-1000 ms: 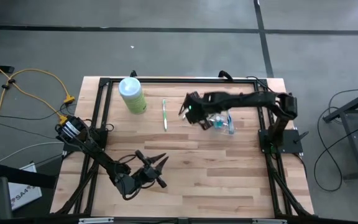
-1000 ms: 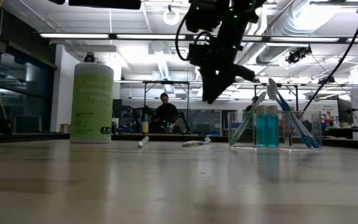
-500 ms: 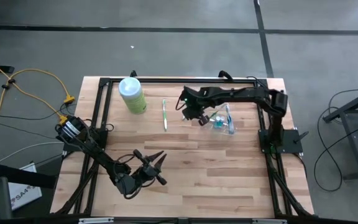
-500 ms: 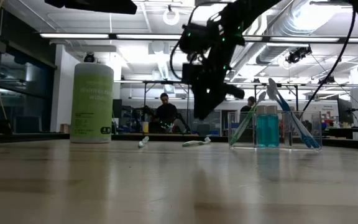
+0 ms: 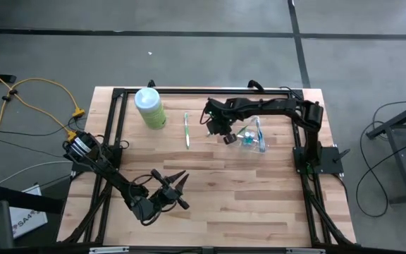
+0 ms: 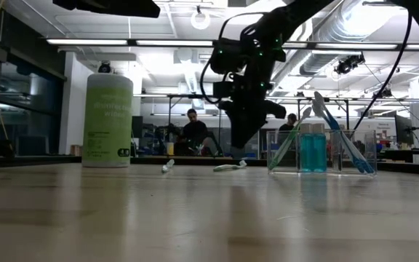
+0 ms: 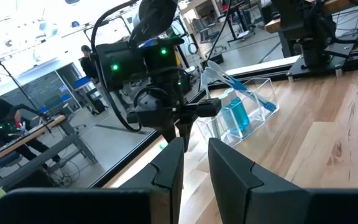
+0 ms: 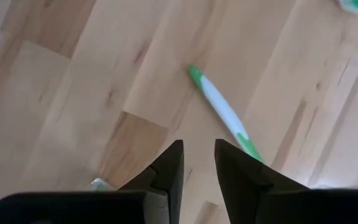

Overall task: Pick & Place toothbrushing station
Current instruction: Put the right green toothbrush into the left of the transparent organizer

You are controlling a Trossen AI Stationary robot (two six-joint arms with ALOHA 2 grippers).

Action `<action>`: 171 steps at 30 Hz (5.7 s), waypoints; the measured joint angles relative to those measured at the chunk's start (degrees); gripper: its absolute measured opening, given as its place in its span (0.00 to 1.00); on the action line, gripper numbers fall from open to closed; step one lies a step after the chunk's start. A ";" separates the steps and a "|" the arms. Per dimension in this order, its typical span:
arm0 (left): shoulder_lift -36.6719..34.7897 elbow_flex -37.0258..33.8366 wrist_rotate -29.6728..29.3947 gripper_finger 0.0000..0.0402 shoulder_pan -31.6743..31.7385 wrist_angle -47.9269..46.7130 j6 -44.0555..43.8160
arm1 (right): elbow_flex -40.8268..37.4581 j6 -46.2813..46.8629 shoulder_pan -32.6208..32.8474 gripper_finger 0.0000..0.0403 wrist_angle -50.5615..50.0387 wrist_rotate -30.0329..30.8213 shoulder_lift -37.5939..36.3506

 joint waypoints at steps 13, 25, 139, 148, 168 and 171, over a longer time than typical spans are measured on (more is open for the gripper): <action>0.00 0.00 0.29 0.17 0.52 -0.02 -0.02 | 5.84 -1.25 -0.48 0.21 -1.93 2.74 0.00; -0.27 0.00 2.56 0.17 6.87 0.73 6.49 | 15.77 16.90 -8.09 0.21 -7.63 -7.13 -0.08; -35.95 0.00 100.37 0.14 43.26 -90.47 -9.48 | 15.98 -8.11 -0.41 0.21 -12.38 8.18 9.25; -35.95 0.00 100.39 0.14 43.26 -90.44 -9.46 | 15.98 29.61 -1.07 0.21 -10.92 5.74 8.87; -35.95 0.00 100.41 0.14 43.24 -90.29 -10.60 | 15.98 78.97 -3.78 0.21 -9.70 1.74 8.85; -35.95 0.00 100.41 0.14 43.24 -90.29 -12.27 | 15.98 85.54 -4.42 0.21 -9.70 3.72 8.89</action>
